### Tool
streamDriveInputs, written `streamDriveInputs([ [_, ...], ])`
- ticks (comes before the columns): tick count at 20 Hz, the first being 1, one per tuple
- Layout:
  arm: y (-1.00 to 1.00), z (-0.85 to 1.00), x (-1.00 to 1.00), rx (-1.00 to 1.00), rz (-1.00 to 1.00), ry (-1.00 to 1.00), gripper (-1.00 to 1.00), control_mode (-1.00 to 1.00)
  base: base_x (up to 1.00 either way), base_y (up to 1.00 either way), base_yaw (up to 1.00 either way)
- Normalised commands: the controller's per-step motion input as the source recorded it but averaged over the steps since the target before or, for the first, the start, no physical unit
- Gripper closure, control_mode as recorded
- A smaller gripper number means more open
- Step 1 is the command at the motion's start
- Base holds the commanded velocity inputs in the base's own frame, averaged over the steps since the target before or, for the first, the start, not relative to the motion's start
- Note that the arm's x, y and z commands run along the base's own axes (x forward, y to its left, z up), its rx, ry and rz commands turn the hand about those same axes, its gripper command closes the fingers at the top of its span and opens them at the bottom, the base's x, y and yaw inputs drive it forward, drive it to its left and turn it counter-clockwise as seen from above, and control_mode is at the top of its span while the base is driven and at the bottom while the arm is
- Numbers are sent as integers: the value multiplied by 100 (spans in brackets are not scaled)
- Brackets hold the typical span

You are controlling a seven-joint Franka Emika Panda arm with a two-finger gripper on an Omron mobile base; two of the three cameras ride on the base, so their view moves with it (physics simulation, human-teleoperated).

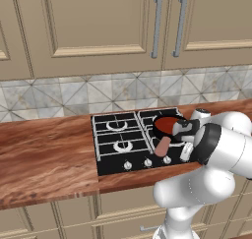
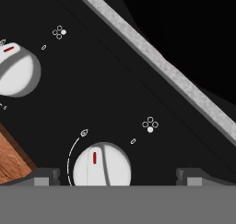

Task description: Wait until the marinara sauce is simmered to a deep red color and then turn off the stove.

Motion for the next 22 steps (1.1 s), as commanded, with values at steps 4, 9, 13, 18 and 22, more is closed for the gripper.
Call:
streamDriveInputs([
  [4,0,0,0,0,0,0,-100,-100,0,0,0],
  [9,0,0,0,0,0,0,-100,-100,0,0,0],
  [13,0,0,0,0,0,0,-100,-100,0,0,0],
  [18,0,0,0,0,0,0,-100,-100,0,0,0],
  [22,0,0,0,0,0,0,-100,-100,0,0,0],
])
